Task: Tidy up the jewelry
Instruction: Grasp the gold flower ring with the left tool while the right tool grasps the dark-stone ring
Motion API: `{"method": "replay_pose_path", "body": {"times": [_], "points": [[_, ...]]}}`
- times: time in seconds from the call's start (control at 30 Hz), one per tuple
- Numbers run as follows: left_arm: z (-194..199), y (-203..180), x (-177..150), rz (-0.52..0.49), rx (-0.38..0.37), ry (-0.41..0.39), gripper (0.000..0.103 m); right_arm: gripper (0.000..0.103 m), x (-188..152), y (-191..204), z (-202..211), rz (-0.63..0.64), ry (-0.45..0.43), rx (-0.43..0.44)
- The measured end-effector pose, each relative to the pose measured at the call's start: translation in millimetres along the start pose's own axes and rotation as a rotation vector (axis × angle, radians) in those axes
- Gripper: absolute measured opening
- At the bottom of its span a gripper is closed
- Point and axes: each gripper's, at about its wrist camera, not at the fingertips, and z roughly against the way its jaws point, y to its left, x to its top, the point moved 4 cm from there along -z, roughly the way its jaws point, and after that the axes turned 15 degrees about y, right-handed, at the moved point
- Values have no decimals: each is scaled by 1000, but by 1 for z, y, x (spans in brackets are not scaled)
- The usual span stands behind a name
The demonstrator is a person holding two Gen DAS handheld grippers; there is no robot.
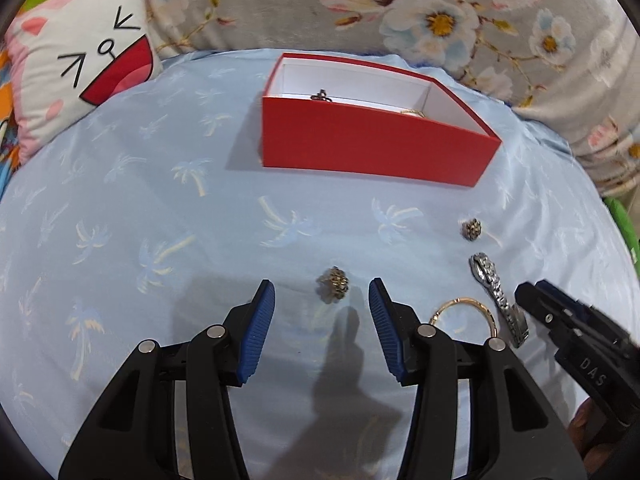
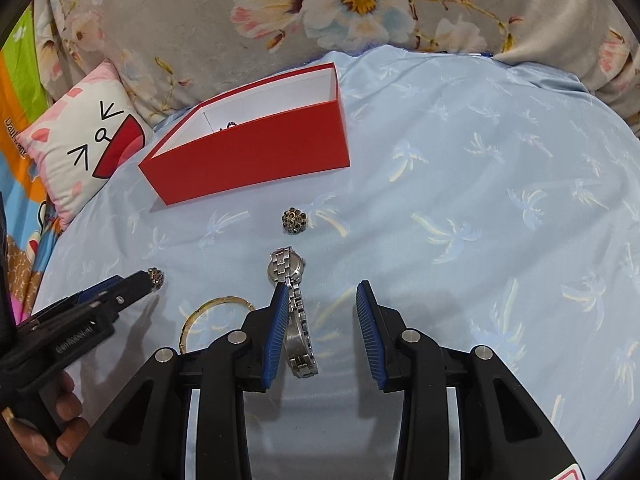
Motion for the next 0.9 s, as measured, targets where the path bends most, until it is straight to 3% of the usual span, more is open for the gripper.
{"method": "replay_pose_path", "body": {"times": [0.3, 0.5, 0.9], "points": [[-13, -5, 7, 1, 49, 3, 41, 35, 0, 1, -1, 2, -5, 1], [-13, 1, 9, 16, 49, 1, 16, 35, 1, 2, -2, 8, -1, 1], [-15, 4, 16, 16, 44, 1, 16, 35, 38, 12, -27, 41, 29, 1]]}}
